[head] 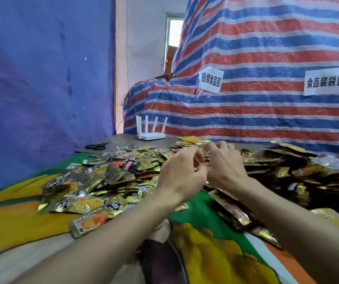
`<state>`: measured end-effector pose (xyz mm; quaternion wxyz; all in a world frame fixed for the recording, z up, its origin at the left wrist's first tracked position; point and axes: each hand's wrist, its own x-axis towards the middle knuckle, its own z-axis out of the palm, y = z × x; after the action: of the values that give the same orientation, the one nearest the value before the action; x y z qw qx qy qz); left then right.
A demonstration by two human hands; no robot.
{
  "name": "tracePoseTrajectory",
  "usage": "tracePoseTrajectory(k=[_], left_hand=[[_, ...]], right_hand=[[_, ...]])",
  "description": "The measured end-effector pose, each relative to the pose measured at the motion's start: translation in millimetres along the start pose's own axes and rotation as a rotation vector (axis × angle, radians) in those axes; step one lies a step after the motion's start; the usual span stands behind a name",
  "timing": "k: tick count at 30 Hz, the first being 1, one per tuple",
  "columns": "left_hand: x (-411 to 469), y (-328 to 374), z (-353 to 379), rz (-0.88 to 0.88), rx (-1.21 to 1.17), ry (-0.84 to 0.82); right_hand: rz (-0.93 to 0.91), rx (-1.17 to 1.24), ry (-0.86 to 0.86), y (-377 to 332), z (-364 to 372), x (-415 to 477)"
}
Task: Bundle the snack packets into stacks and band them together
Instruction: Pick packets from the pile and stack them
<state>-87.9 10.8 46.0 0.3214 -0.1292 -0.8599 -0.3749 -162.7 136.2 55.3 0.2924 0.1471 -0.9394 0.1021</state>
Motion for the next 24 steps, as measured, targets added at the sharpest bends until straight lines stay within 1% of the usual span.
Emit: tracePoseTrajectory(k=[1,3,7,9,11,13,15,17,19,22,24], left_hand=[[9.4,-9.1,-11.5,-0.006,0.128,-0.025],[24.2,-35.2,-32.1,-0.107,0.342,-0.105],[34.4,-102.2,-57.6,-0.458,0.726,-0.294],[33.5,-132.0,-65.9,-0.614,0.823,-0.368],[31.2,-155.4,-71.3,-0.691,0.855,-0.399],[28.4,-171.6,-72.8,-0.694,0.834,-0.393],[24.3,-180.3,-70.1,-0.633,0.851,-0.367],[21.1,-184.3,-66.1,-0.507,0.956,-0.361],[19.0,-186.5,-65.0,-0.409,1.034,-0.356],[19.3,-187.5,-71.8,-0.356,1.021,-0.32],[19.6,-183.4,-77.4,-0.304,1.027,-0.271]], right_hand=[[-0.01,0.04,-0.055,-7.0,10.9,0.5],[-0.027,0.069,-0.186,-18.0,34.8,2.4],[-0.025,0.137,-0.473,-32.5,79.4,12.0],[0.027,0.209,-0.604,-35.9,96.9,19.3],[0.07,0.215,-0.65,-38.8,110.4,25.6],[0.107,0.187,-0.58,-43.3,119.0,30.6],[0.135,0.177,-0.497,-49.5,121.5,35.7],[0.133,0.16,-0.49,-55.9,120.0,38.8],[0.081,0.094,-0.504,-62.1,116.0,38.4],[0.003,-0.032,-0.498,-74.6,109.5,31.6],[0.011,0.015,-0.472,-82.4,103.9,26.5]])
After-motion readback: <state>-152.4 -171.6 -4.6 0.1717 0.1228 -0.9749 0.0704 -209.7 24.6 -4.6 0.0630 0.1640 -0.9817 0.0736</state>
